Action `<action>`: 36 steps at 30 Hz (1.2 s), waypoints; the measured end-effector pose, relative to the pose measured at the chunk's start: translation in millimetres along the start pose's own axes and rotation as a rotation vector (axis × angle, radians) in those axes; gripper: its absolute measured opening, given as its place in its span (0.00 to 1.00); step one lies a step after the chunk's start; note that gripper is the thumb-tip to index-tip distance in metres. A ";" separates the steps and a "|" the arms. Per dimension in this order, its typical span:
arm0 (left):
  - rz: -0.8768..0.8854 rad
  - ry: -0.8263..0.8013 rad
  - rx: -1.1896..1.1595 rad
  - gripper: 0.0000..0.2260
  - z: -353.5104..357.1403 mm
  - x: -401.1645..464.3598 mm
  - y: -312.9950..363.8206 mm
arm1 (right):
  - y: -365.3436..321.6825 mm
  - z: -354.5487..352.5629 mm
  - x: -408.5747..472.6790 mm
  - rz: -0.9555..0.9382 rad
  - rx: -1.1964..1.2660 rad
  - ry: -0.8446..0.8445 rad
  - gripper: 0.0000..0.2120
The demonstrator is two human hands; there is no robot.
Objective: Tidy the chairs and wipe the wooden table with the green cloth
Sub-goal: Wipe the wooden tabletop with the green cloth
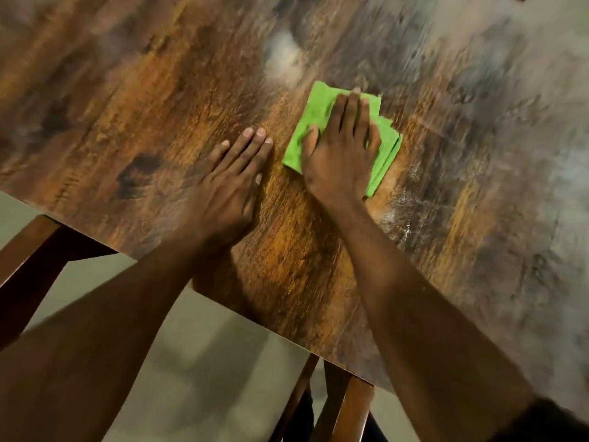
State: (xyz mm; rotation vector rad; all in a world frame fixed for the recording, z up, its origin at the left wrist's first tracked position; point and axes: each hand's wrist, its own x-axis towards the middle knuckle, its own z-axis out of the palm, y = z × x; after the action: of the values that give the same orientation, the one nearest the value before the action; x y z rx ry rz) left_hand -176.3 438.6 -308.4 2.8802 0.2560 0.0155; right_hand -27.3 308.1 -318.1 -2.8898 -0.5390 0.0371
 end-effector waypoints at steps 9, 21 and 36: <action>-0.023 0.010 -0.045 0.27 4.8 3.0 -3.3 | -13.1 -6.0 -97.8 -0.057 -0.010 -0.078 0.35; -0.020 -0.005 -0.083 0.27 -0.8 1.3 -2.4 | 6.3 -12.4 -118.0 0.092 0.008 -0.058 0.35; -0.039 0.018 -0.094 0.27 26.8 -29.4 85.8 | 69.1 -16.2 -71.3 0.049 -0.018 -0.015 0.35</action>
State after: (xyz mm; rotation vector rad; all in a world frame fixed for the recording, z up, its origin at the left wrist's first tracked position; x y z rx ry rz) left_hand -189.6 345.1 -312.8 2.7826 0.3059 0.0459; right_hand -68.4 216.2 -317.1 -2.9223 -0.4741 0.0614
